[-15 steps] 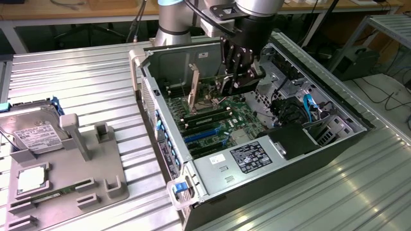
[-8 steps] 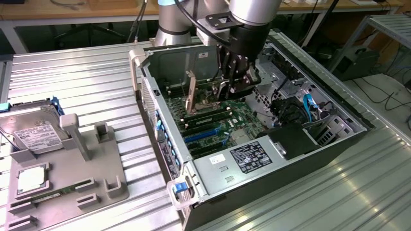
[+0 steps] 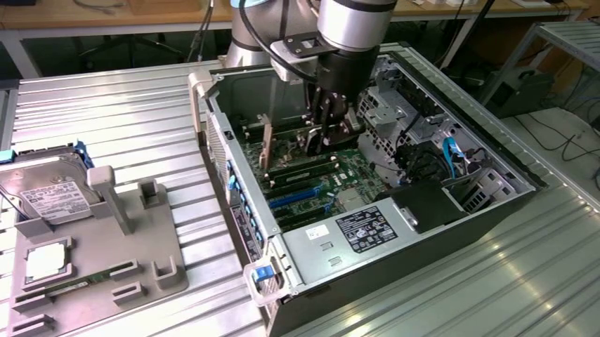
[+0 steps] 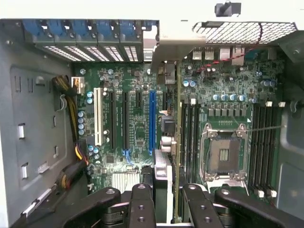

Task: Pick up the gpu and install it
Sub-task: 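Insert the gpu into the slot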

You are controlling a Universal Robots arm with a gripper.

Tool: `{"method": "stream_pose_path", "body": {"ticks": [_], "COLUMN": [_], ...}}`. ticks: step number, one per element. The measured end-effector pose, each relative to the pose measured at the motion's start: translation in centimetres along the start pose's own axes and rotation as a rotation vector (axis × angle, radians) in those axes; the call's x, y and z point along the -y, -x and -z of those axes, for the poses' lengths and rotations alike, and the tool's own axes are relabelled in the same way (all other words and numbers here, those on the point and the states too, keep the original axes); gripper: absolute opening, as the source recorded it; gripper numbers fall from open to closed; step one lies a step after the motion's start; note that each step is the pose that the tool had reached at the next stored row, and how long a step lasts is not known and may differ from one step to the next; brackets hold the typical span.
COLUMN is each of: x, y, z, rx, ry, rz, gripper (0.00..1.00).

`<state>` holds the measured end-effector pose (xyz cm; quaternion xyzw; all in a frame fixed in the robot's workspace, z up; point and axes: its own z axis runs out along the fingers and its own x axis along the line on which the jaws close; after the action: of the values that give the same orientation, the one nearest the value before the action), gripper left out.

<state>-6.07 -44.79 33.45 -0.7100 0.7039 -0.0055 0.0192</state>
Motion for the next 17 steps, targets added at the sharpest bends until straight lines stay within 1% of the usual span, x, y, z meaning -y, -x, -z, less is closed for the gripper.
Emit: {"method": "stream_pose_path", "body": {"ticks": [5,7,9,12,13,14,15,16,17], "x": [-0.15,-0.16,-0.18,-0.48,-0.74,-1.27,-1.3,-1.31,-1.47], "y": [-0.5,-0.5,-0.5,-0.5,-0.5,-0.5,-0.7,-1.0,-1.4], "z": [-0.36,-0.46,-0.54,-0.92,-2.12,-3.24,-3.82,-4.19,-4.74], "rx": [0.0,0.0001,0.0001,0.0,0.0,0.0001,0.0001,-0.0001,-0.0003], "ry": [0.0001,0.0,-0.0022,-0.0025,-0.0024,-0.0025,-0.0026,-0.0026,-0.0026], "rz": [0.0,0.0,0.0,0.0,0.0,-0.001,-0.004,-0.006,-0.007], "gripper": [0.28,0.28,0.28,0.28,0.28,0.28,0.28,0.28,0.28]}}
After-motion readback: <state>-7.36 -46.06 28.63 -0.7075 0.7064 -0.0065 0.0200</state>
